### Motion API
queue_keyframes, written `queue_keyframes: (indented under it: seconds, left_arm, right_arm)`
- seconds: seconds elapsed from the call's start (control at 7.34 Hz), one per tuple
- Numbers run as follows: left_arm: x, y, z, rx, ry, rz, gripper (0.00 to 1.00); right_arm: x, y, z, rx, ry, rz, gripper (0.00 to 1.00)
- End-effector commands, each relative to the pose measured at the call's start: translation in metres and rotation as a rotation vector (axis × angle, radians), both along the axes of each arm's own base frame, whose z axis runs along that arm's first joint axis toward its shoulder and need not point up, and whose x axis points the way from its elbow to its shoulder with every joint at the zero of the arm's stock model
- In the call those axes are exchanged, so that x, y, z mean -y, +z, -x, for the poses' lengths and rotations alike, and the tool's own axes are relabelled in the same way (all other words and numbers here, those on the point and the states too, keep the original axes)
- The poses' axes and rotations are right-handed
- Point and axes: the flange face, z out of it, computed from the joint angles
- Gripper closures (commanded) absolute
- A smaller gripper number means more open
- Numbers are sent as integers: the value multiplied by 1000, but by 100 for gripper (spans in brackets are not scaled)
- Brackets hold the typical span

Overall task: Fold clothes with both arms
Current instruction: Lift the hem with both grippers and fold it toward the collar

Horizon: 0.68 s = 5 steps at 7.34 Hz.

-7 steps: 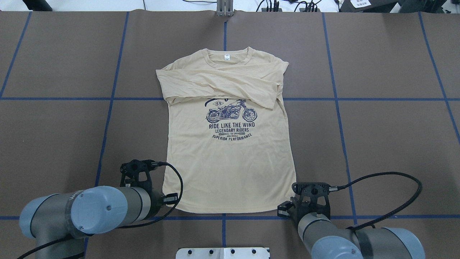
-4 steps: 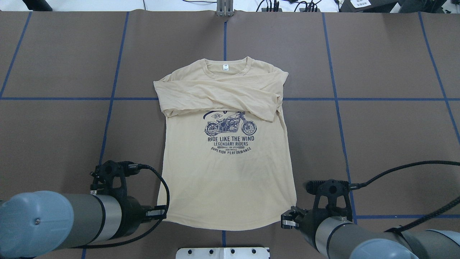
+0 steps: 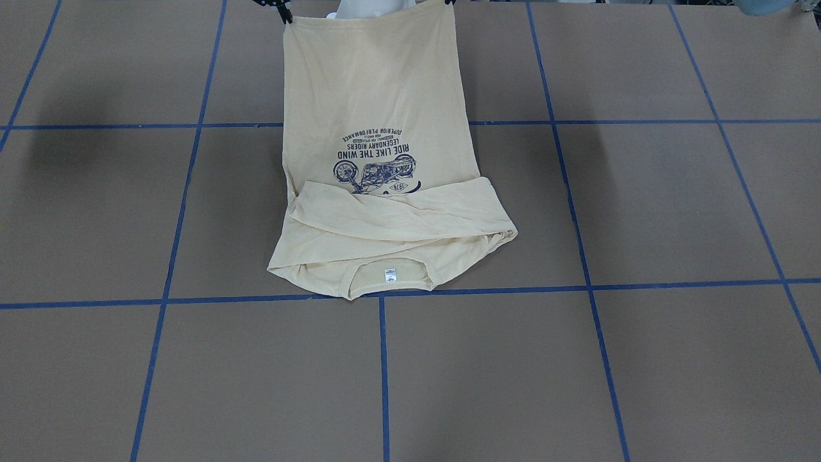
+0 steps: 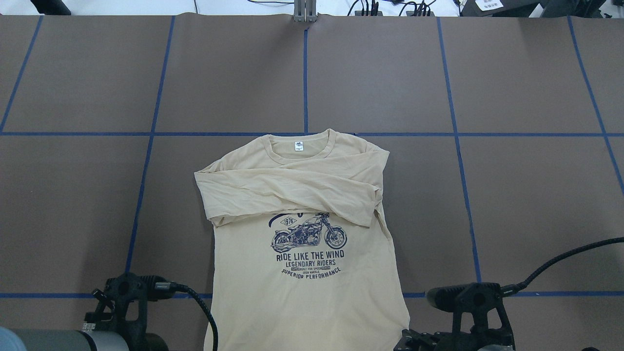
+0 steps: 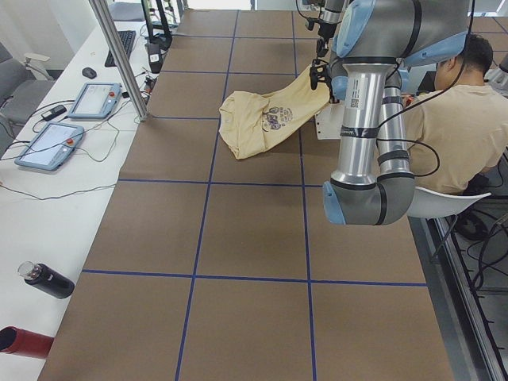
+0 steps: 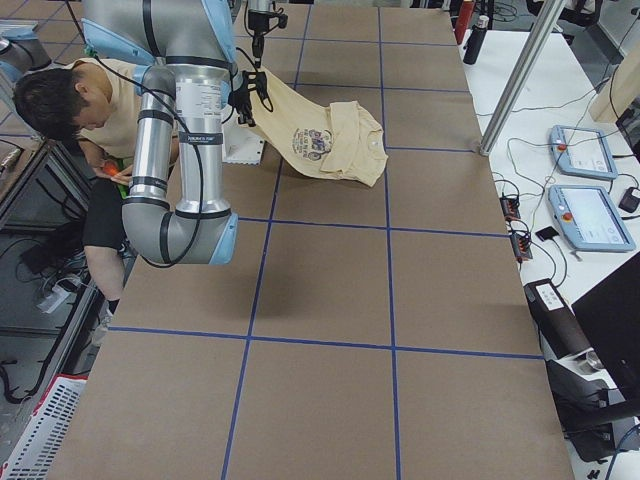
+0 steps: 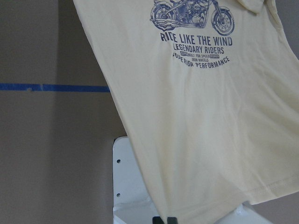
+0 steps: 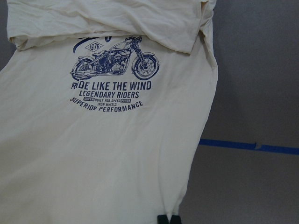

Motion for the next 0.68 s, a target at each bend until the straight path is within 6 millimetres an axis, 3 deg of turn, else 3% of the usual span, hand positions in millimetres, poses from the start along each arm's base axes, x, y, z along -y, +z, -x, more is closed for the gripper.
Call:
queue_keyframes:
  seconds: [0.0,0.14,0.27,0.54]
  left_arm:
    - [63,26,-54,112,-141,2,100]
    - [110,32,-79,157,-228,9,100]
    - [137,39,-78,181,-288,8,100]
    - [174,39,-56,188,-397,-7,100]
  right_arm:
    - [52,5,49,-42,140,-5,100]
    - [87,5,76,-70,211,-2,100]
    - [115,3,78,-79,267,0,100]
    - [169,10,64,-111,370,-7,100]
